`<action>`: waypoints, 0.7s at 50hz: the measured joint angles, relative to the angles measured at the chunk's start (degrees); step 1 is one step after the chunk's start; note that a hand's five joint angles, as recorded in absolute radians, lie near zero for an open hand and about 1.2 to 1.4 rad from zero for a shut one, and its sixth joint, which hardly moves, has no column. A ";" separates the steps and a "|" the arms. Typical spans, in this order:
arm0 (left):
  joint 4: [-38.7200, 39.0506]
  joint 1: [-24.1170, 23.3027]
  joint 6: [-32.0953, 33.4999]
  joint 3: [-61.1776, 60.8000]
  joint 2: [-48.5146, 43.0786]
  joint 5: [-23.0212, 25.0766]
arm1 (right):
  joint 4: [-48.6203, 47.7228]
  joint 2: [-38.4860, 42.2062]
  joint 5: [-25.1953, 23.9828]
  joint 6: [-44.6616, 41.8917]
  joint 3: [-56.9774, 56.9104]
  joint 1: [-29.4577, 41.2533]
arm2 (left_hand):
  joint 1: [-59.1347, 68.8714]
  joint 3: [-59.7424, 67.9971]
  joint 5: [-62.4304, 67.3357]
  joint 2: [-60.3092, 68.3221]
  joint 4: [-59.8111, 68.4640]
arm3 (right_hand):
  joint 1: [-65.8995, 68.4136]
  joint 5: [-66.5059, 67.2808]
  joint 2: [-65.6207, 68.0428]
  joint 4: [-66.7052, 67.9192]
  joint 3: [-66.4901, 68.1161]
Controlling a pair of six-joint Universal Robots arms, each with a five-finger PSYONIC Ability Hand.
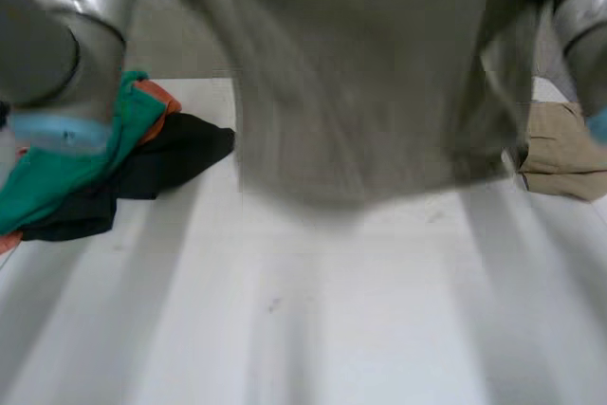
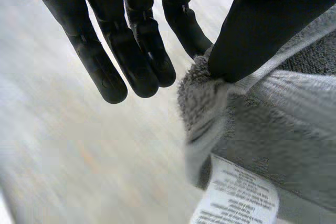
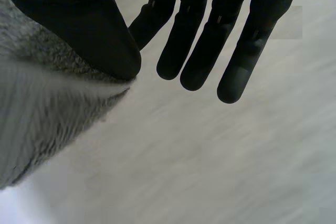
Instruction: Fold the laundry.
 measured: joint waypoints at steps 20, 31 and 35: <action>4.73 0.50 -1.55 -27.94 9.81 -0.88 | -6.39 -10.55 -14.34 4.16 24.93 -1.29 | 0.00 0.00 0.36 0.08 0.00 | 0.00 0.87 0.00 0.01 0.00; 7.10 0.26 -1.45 -41.82 5.45 -0.45 | 2.45 0.04 -15.04 -1.14 34.23 -0.97 | 0.00 0.00 0.36 0.08 0.00 | 0.00 0.87 0.00 0.01 0.00; 6.92 0.34 -1.47 -42.07 4.10 -1.00 | 5.02 3.06 -12.39 0.53 33.52 -1.14 | 0.00 0.01 0.36 0.08 0.00 | 0.00 0.70 0.00 -0.11 -0.09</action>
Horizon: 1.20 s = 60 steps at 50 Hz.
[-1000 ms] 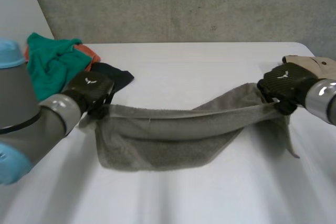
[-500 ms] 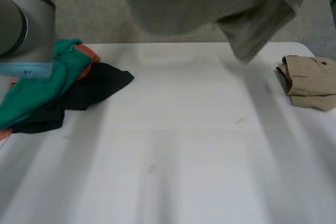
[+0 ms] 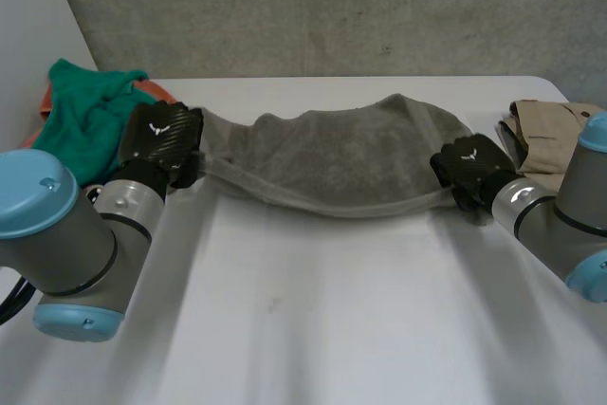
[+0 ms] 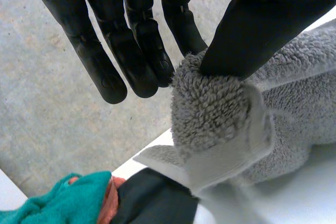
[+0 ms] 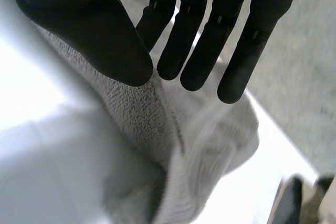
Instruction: Fold the laundry.
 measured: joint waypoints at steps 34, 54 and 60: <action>-7.02 1.78 -3.60 2.02 2.87 -0.71 | 9.61 10.20 3.43 31.96 -11.66 -7.87 | 0.00 0.00 0.00 0.00 0.00 | -31.77 -35.38 -34.26 -35.48 -34.88; -17.46 3.12 -3.57 1.55 6.04 -0.62 | 10.63 9.41 5.48 29.97 -13.54 -6.47 | 0.00 0.00 0.00 0.00 0.00 | -1.46 -2.04 -0.12 -0.11 -0.06; -25.89 3.34 -2.35 0.02 10.42 0.35 | 19.45 -0.04 6.07 5.30 -7.11 -7.32 | 0.00 0.00 0.00 0.00 0.00 | -1.46 -1.52 -0.12 -0.10 -0.06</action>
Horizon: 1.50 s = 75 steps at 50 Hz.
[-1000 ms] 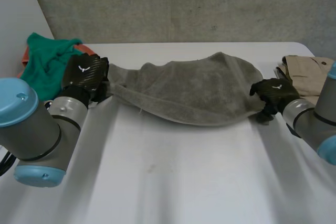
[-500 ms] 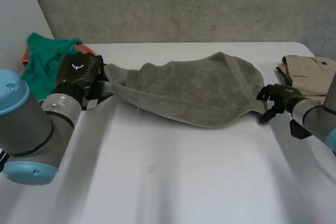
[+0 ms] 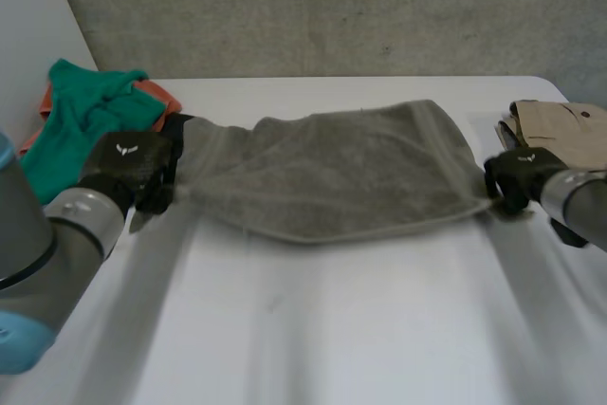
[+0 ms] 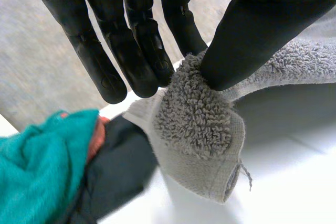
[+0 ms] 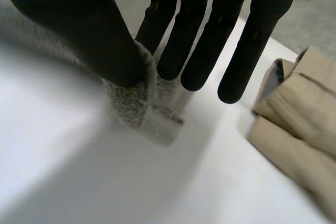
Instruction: Fold the laundry.
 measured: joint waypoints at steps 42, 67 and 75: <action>15.39 1.03 14.16 46.54 -18.20 -4.50 | -41.05 -2.13 9.53 -16.09 -24.04 5.59 | 0.00 0.00 0.00 0.00 0.01 | 0.00 1.99 0.00 0.18 0.01; 13.07 0.61 13.73 22.60 -21.92 -3.61 | -26.14 6.21 5.99 -16.54 -10.80 7.45 | 0.00 0.00 0.02 0.00 0.01 | 0.00 2.45 0.00 0.21 0.01; 2.44 0.00 17.42 7.91 -16.12 -5.10 | -10.98 0.59 5.64 -22.60 0.64 4.67 | 0.00 0.00 0.02 0.00 0.01 | 0.00 2.45 0.00 0.21 0.01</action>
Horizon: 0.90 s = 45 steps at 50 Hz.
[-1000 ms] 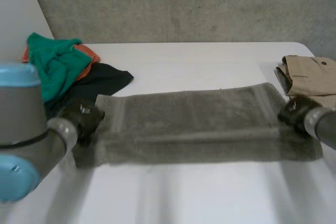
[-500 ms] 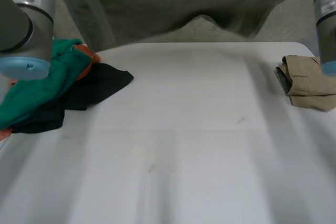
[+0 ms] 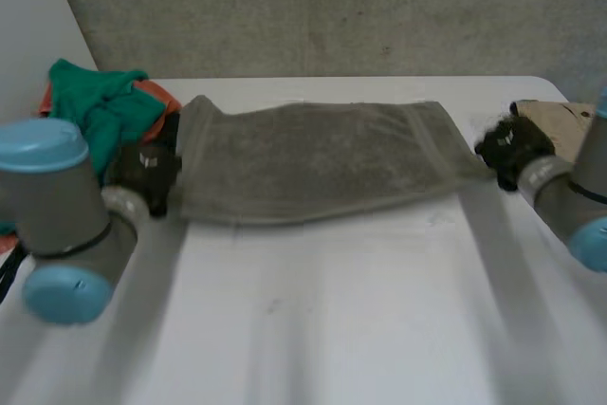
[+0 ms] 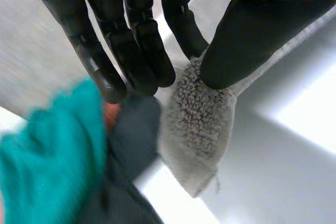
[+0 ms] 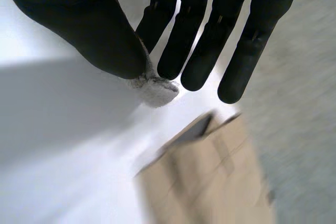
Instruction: Fold the laundry.
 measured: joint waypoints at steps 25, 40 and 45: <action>-16.01 -1.35 11.59 5.42 -0.68 0.82 | 1.64 -1.27 3.63 -8.65 3.43 -0.20 | 0.00 0.00 0.00 0.00 0.00 | 0.00 0.00 0.00 0.00 0.01; -9.07 -2.59 10.06 32.88 -20.74 -2.11 | -16.50 14.66 7.31 -2.72 -13.94 3.31 | 0.00 0.00 0.00 0.00 0.00 | 0.00 0.00 0.00 0.00 0.01; -8.88 -2.49 10.48 37.97 -24.51 -2.18 | -19.10 18.78 8.33 -2.32 -18.24 4.21 | -2.84 -5.71 -4.31 -5.80 -4.98 | -15.18 -16.28 -16.38 -16.03 -16.12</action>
